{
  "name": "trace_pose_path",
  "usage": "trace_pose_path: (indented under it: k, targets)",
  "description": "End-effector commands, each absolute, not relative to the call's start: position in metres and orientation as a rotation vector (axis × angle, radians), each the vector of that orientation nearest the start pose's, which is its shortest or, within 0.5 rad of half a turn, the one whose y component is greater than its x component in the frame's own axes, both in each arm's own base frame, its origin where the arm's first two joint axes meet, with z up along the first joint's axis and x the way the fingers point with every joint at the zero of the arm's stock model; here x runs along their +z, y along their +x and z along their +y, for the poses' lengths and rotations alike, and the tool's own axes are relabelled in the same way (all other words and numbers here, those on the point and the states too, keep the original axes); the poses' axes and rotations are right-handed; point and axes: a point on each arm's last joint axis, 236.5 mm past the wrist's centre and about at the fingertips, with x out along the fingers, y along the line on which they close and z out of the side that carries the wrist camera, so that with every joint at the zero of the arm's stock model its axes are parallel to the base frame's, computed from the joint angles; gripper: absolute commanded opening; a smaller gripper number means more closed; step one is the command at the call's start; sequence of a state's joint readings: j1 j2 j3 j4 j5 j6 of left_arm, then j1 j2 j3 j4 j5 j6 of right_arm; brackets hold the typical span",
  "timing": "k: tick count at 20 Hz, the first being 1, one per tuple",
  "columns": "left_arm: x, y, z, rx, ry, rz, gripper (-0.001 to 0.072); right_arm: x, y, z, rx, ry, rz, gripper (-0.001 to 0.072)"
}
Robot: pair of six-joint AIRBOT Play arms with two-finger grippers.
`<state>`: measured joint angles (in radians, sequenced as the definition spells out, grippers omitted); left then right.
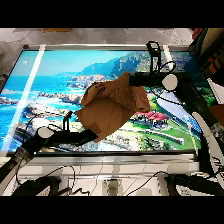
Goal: Fold the clothes and pants, and hang the long-sleeved shirts on hangers.
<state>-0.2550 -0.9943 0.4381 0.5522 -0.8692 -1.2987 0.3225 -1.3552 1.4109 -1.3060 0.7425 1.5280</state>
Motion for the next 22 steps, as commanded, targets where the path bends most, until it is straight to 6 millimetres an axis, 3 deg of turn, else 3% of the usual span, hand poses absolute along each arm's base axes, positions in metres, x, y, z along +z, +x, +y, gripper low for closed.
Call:
trace_pose_path:
  k: [1, 7, 15, 18, 20, 22]
  targets:
    - [-0.061, 0.229, -0.221, -0.495, -0.713, 1.343, 0.0518, 0.138, 0.478, 0.204, 0.428, 0.098, 0.711, 0.0032]
    - [-0.092, 0.229, -0.222, -0.414, -0.706, 1.394, 0.0502, 0.138, 0.478, 0.204, 0.429, 0.098, 0.711, 0.0032]
    - [-0.101, 0.239, -0.218, -0.370, -0.712, 1.373, 0.0502, 0.138, 0.478, 0.204, 0.429, 0.097, 0.710, 0.0032]
    - [-0.106, 0.251, -0.219, -0.308, -0.798, 1.353, 0.0497, 0.139, 0.478, 0.204, 0.428, 0.097, 0.708, 0.0032]
    - [-0.109, 0.260, -0.216, -0.279, -0.813, 1.328, 0.0448, 0.139, 0.478, 0.204, 0.428, 0.098, 0.708, 0.0032]
    - [-0.106, 0.264, -0.217, -0.280, -0.813, 1.317, 0.0254, 0.139, 0.479, 0.204, 0.428, 0.098, 0.706, 0.0032]
